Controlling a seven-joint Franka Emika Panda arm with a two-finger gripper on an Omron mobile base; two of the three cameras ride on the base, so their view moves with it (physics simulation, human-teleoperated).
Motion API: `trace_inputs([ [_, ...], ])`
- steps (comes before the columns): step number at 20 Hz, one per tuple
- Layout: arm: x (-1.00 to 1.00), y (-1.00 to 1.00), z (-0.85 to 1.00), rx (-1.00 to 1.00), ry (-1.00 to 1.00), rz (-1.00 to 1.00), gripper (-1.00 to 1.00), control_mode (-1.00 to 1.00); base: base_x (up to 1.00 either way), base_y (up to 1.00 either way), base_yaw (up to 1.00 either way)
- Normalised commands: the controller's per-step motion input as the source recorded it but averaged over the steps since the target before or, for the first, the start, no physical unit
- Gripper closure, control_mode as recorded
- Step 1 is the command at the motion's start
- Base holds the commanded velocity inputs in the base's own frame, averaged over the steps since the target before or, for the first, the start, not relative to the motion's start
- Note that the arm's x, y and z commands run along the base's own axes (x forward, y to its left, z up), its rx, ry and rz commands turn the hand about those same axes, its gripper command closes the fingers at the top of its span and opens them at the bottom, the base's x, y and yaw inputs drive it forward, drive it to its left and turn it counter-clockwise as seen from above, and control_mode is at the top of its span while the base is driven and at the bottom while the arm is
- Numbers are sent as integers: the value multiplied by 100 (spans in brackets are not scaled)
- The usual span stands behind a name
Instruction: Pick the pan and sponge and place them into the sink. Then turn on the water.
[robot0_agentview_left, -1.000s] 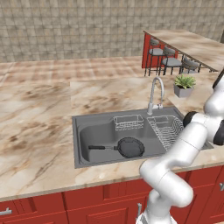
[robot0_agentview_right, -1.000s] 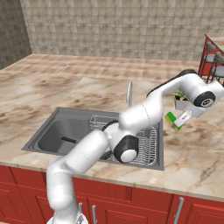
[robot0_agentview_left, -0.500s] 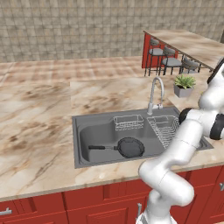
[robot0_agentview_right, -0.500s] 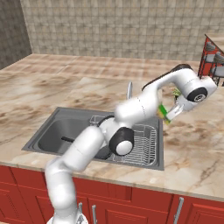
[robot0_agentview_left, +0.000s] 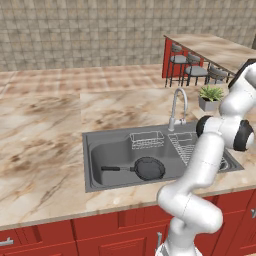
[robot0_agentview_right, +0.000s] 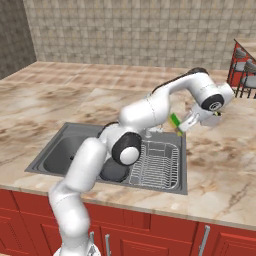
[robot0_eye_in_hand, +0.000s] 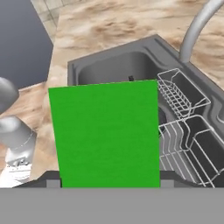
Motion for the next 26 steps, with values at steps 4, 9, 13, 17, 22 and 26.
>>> trace_inputs([
  [4,-2,62,4,-9,-9,0,100,-100,0,0,0],
  [9,-8,61,3,-11,-8,0,100,-100,0,0,0],
  [13,-12,58,3,-12,-6,0,100,-100,0,0,0],
  [17,-14,56,2,-13,-5,0,100,-100,0,0,0],
  [22,-17,53,3,-14,-3,0,100,-100,0,0,0],
  [26,-18,50,5,-16,-2,0,100,-100,0,0,0],
])
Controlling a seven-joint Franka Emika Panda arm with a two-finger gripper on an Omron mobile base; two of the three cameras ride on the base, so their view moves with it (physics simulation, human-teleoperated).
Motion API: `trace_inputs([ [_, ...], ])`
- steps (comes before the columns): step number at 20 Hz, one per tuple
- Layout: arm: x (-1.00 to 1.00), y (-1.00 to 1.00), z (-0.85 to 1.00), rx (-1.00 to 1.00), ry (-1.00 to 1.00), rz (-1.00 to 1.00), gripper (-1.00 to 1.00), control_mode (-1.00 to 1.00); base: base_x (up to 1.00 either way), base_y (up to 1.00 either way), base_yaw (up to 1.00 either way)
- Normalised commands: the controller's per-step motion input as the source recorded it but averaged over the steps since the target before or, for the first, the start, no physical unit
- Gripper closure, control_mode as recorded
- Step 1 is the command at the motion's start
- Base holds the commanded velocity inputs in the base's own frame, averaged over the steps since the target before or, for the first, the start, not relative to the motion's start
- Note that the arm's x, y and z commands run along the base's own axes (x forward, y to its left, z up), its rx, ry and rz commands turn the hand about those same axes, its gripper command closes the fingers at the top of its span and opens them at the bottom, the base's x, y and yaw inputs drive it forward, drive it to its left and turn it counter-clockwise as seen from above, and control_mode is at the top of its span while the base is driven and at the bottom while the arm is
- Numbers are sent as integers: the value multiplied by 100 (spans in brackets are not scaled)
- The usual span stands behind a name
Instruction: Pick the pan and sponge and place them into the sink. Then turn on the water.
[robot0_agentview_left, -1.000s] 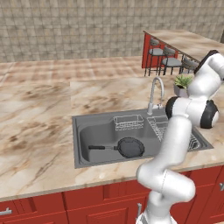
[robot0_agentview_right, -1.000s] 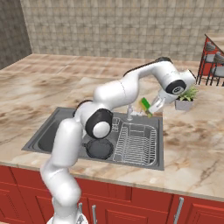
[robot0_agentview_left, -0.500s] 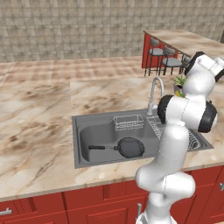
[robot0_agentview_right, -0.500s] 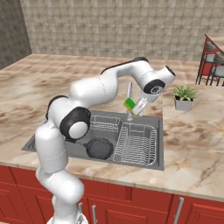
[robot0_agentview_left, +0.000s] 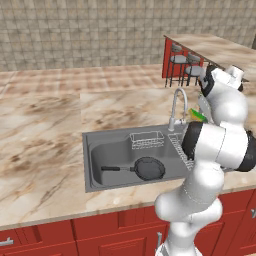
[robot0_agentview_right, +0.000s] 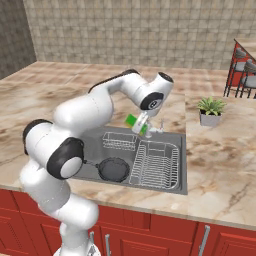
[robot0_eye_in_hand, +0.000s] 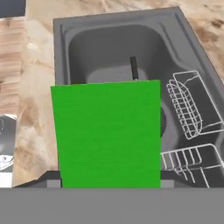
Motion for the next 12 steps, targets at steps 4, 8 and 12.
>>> trace_inputs([
  [4,-13,48,4,-19,-1,0,100,-100,0,0,0],
  [8,-2,48,6,-20,1,0,100,-100,0,0,0],
  [12,0,47,7,-21,3,0,100,-100,0,0,0],
])
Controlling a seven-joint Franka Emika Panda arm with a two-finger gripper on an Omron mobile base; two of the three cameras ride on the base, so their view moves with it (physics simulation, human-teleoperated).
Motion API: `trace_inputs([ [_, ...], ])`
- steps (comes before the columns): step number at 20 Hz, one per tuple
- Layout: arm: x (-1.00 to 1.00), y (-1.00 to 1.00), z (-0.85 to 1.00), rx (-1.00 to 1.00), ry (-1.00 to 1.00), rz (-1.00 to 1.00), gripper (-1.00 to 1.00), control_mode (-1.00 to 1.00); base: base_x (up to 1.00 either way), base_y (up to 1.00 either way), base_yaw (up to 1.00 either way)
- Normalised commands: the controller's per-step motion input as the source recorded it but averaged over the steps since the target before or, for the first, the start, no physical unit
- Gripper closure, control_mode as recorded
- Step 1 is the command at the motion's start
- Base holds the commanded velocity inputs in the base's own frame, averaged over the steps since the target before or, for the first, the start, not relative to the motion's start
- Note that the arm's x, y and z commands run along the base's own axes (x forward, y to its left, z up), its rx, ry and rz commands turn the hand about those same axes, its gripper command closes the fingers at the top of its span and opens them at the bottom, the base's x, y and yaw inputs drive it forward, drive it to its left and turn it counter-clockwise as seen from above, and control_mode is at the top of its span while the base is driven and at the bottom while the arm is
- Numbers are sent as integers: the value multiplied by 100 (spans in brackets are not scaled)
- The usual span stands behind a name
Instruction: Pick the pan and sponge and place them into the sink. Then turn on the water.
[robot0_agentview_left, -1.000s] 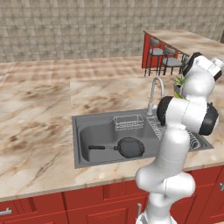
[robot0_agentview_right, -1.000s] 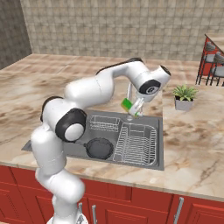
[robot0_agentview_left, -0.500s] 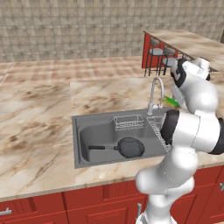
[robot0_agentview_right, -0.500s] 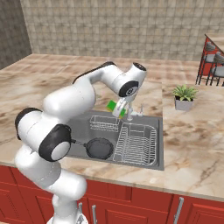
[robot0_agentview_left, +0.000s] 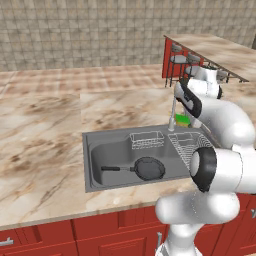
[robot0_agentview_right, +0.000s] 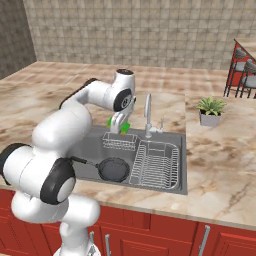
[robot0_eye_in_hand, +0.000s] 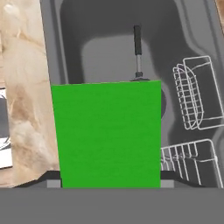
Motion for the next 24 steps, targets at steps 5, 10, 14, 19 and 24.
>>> trace_inputs([
  [5,1,47,6,-20,6,0,100,-100,0,0,0],
  [10,9,49,3,-15,9,0,100,-100,0,0,0],
  [14,18,49,0,-10,12,0,100,-100,0,0,0],
  [19,16,34,-6,-2,14,5,100,-100,0,0,0],
  [24,8,16,-17,2,3,8,100,-100,0,0,0],
])
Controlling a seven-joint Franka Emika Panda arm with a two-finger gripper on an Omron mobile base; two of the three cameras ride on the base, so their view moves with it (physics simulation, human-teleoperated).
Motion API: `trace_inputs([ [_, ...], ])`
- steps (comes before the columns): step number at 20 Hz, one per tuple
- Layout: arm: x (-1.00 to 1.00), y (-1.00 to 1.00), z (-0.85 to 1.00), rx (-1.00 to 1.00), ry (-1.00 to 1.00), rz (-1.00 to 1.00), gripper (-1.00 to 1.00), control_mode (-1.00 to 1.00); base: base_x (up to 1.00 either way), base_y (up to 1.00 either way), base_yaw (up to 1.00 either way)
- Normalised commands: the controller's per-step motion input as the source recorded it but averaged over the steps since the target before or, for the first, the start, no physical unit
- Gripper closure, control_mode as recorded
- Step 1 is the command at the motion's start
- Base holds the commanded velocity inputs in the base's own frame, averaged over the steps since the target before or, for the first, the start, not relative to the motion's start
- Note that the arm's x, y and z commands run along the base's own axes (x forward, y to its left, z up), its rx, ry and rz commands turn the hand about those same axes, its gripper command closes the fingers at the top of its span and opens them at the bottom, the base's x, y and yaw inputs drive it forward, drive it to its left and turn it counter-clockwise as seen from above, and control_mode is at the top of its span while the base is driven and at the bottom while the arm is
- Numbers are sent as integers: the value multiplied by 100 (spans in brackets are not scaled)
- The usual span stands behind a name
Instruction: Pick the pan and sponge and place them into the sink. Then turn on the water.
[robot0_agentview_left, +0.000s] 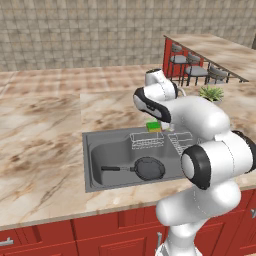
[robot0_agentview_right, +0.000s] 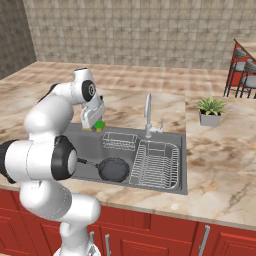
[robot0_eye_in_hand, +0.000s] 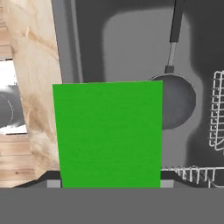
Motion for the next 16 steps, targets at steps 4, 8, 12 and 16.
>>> trace_inputs([
  [4,8,4,-27,1,1,9,100,-100,0,0,0],
  [8,8,0,-30,0,0,10,100,-100,0,0,0],
  [12,0,1,-31,1,-2,10,100,-100,0,0,0],
  [16,2,3,-30,1,-1,9,100,-100,0,0,0],
])
